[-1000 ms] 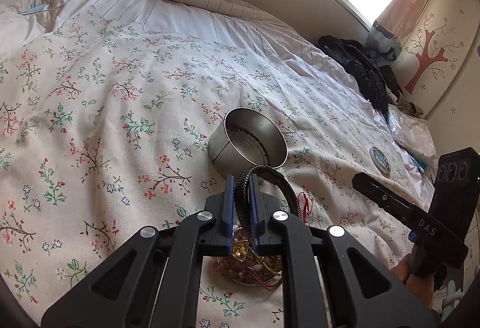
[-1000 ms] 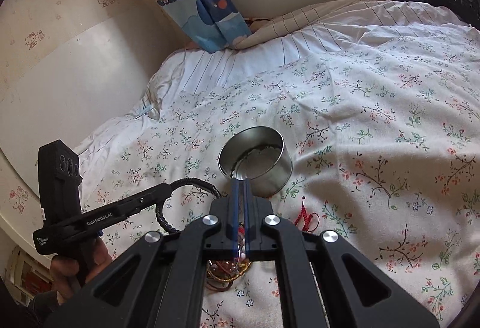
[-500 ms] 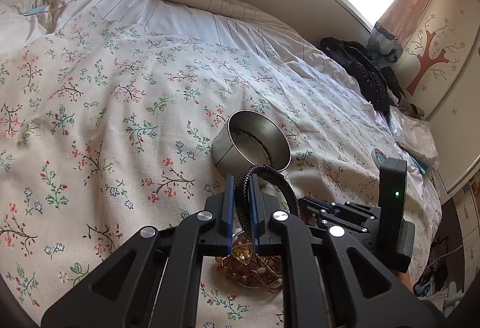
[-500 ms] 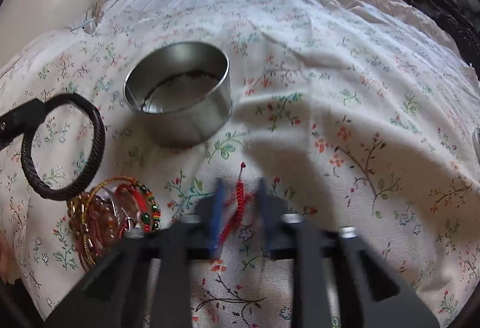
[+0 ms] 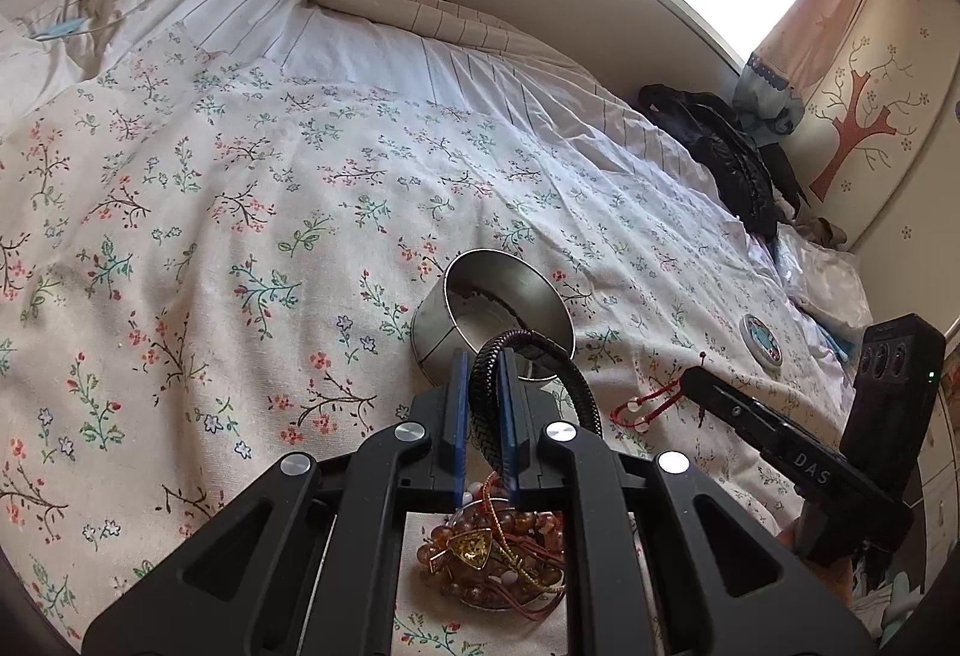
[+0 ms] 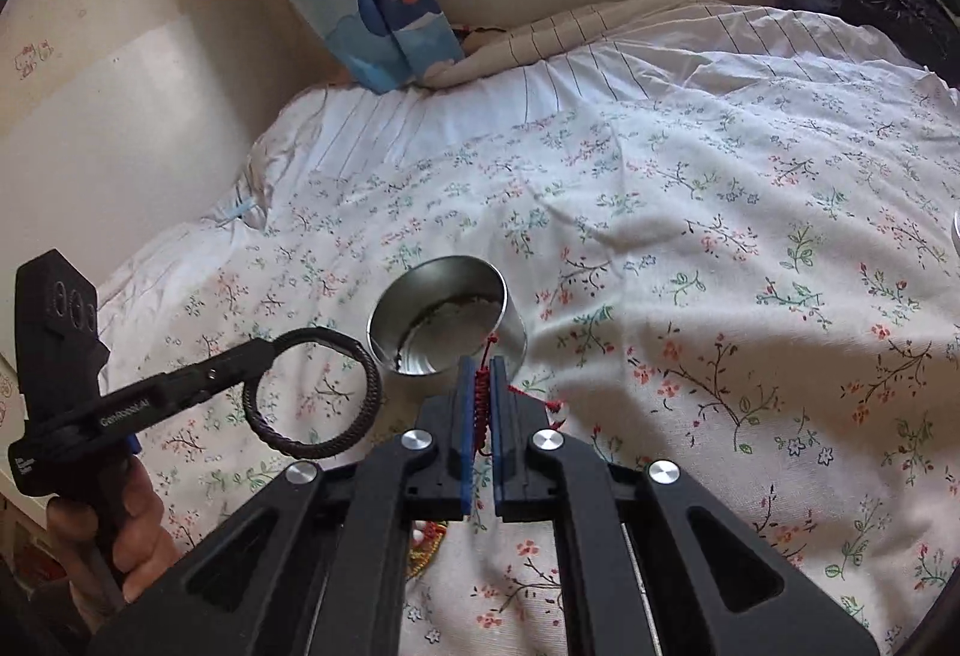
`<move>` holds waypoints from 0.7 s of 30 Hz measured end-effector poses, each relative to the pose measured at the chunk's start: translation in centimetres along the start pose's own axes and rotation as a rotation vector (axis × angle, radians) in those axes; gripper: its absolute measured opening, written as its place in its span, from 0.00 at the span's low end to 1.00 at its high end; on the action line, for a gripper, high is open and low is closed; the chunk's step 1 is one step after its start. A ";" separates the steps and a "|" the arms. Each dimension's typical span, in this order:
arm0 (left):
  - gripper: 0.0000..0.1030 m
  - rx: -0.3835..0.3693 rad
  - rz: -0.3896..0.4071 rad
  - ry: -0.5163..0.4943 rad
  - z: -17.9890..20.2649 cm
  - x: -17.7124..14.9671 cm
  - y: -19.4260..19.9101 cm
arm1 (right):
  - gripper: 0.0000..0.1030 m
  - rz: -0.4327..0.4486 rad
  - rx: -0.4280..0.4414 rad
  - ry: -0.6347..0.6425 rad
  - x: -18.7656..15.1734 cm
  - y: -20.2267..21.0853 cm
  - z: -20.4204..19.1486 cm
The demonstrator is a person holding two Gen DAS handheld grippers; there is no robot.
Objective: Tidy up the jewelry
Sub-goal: 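Carry both held bracelets over the silver tin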
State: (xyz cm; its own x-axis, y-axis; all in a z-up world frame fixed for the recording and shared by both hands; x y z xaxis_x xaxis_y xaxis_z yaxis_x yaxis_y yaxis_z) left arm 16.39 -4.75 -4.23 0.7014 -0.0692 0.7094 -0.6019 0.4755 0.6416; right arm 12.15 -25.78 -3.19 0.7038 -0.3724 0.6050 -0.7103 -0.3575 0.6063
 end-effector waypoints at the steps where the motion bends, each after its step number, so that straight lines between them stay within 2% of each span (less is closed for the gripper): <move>1: 0.08 0.001 0.001 0.000 0.0 0.2 -0.1 | 0.05 0.007 0.013 -0.005 0.4 0.1 -0.3; 12: 0.08 0.005 0.008 -0.011 0.2 2.4 -2.3 | 0.05 0.061 0.108 0.009 3.9 -1.2 -3.8; 21: 0.08 0.004 0.004 -0.032 0.7 3.9 -4.6 | 0.05 0.063 0.125 0.033 5.2 -3.2 -5.1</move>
State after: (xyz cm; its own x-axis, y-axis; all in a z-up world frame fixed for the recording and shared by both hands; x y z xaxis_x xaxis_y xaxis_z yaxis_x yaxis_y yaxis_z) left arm 21.57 -7.85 -4.21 0.6866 -0.0948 0.7208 -0.6064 0.4722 0.6398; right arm 18.12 -22.19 0.64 0.6560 -0.3700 0.6578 -0.7475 -0.4387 0.4987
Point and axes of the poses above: each gripper's, at about its wrist camera, not at the fingertips, and y roughly against the way its jaws point, z to its right, x to its top, the point moved 5 cm from there along -y, roughly the way its jaws point, and after that the axes turned 10 degrees about -y, right-handed, at the moved point
